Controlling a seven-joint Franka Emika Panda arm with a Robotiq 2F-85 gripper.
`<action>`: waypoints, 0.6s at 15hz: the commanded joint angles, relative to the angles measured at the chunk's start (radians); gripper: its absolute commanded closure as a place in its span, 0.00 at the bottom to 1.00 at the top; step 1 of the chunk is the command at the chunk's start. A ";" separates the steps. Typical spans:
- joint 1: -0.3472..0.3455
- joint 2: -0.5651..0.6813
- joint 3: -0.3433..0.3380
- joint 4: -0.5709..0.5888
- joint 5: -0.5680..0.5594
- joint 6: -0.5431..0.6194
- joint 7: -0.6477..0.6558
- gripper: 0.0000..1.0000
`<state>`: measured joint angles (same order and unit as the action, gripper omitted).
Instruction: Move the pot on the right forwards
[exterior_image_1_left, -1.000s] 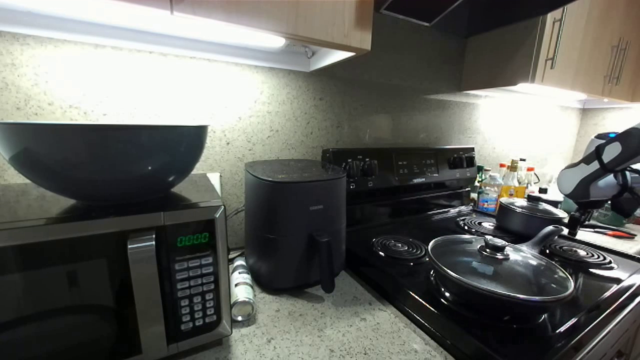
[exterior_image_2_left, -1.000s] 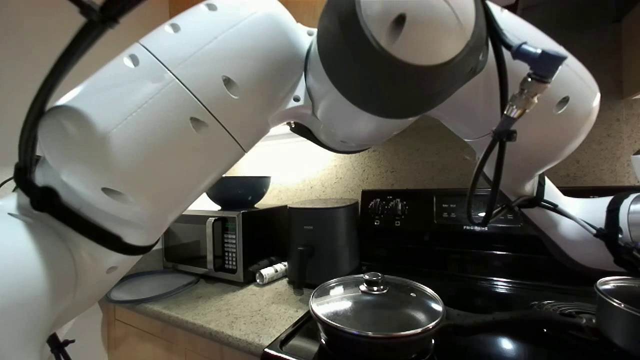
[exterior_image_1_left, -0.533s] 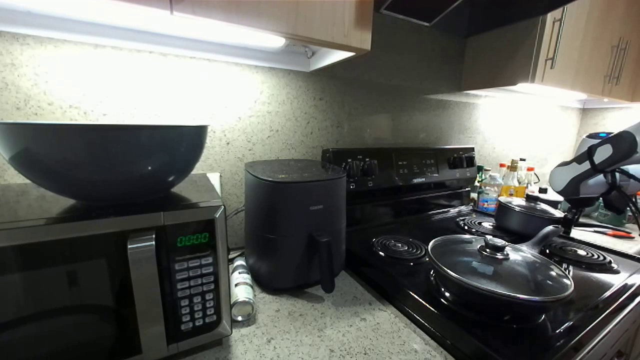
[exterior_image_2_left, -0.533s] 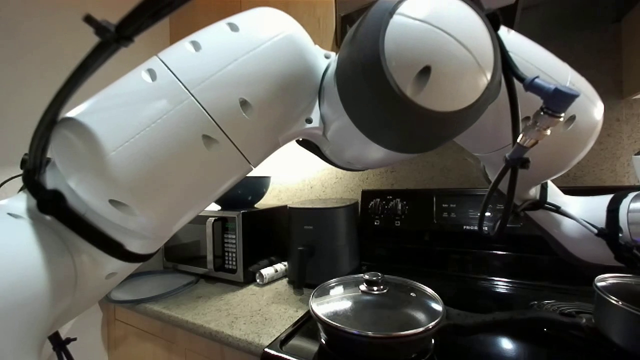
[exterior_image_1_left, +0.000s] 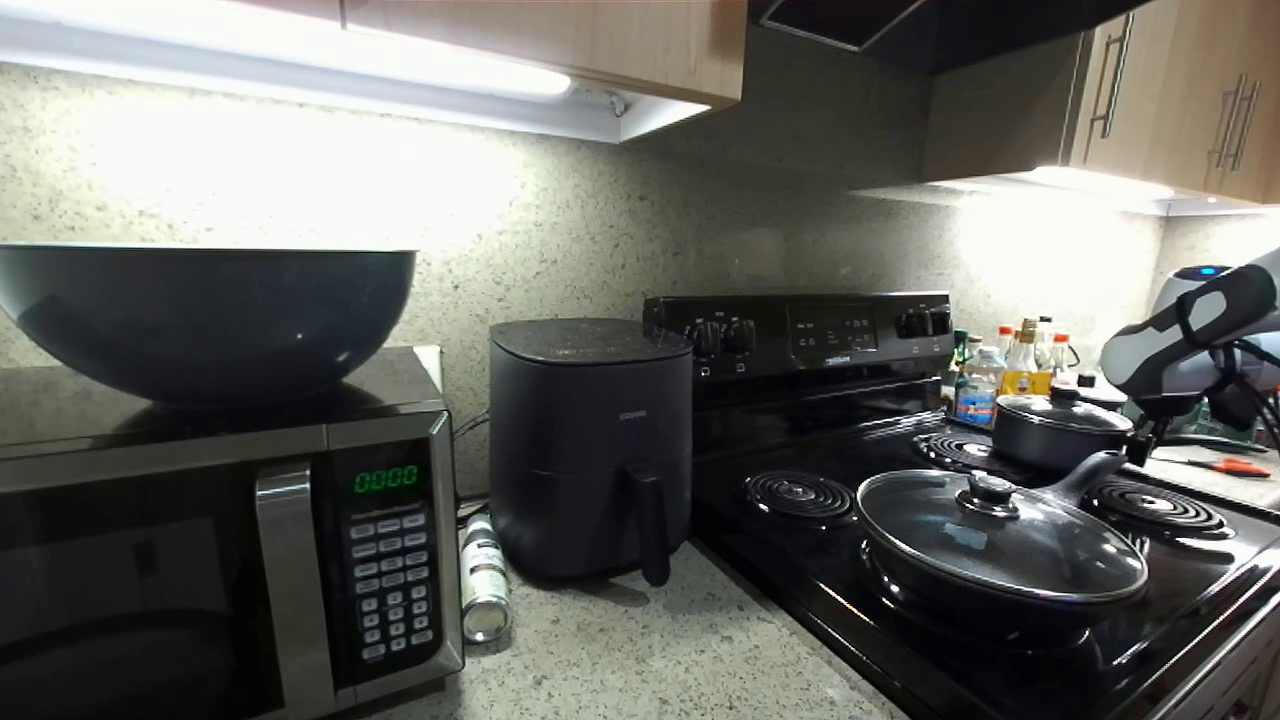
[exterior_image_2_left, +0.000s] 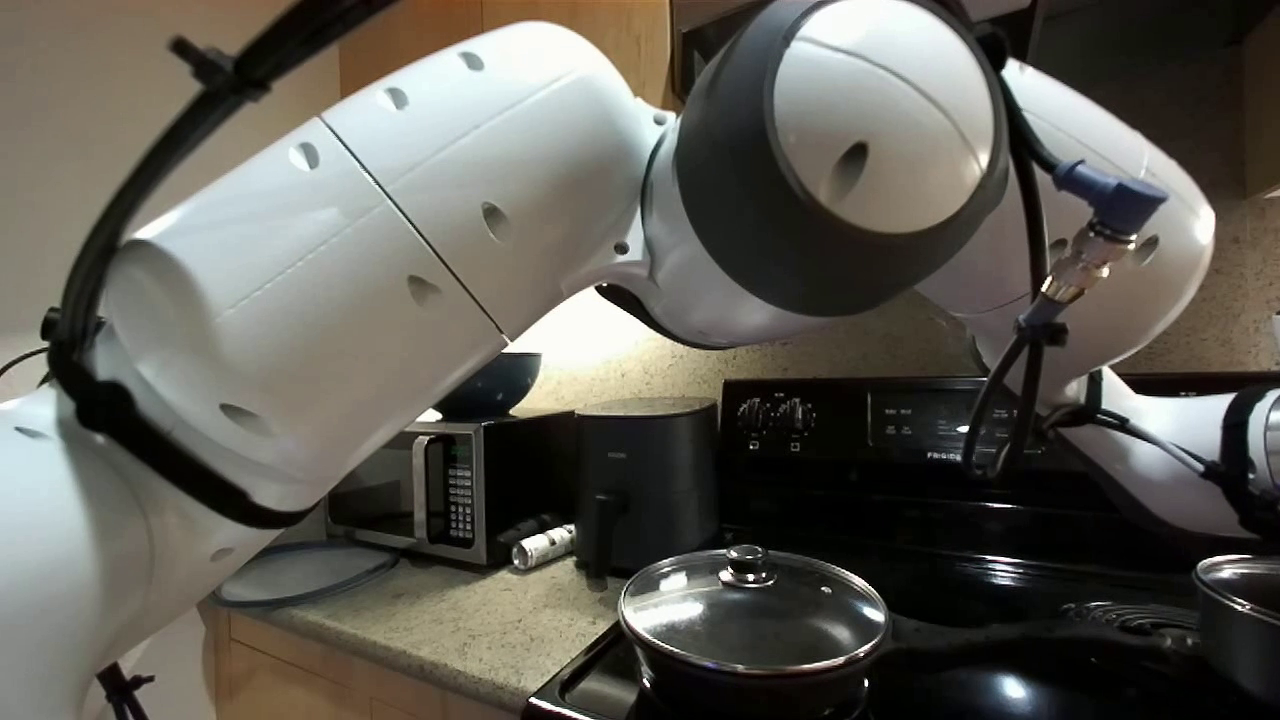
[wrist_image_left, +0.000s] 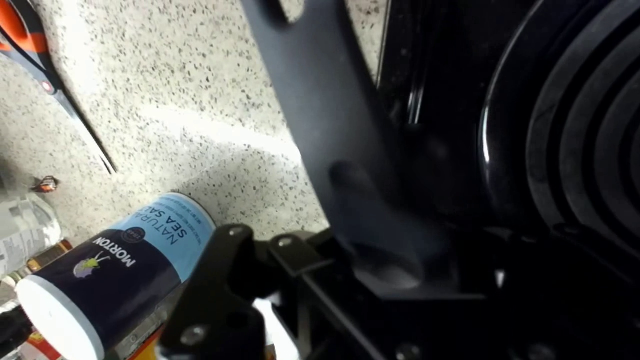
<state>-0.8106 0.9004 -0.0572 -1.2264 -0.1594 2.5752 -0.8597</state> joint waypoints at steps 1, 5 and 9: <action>0.003 -0.055 -0.045 -0.094 -0.018 0.077 0.042 0.98; -0.003 -0.102 -0.082 -0.220 -0.013 0.224 0.047 0.95; 0.007 -0.146 -0.102 -0.323 -0.016 0.334 0.026 0.94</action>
<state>-0.8107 0.8416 -0.1473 -1.4155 -0.1604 2.8303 -0.8338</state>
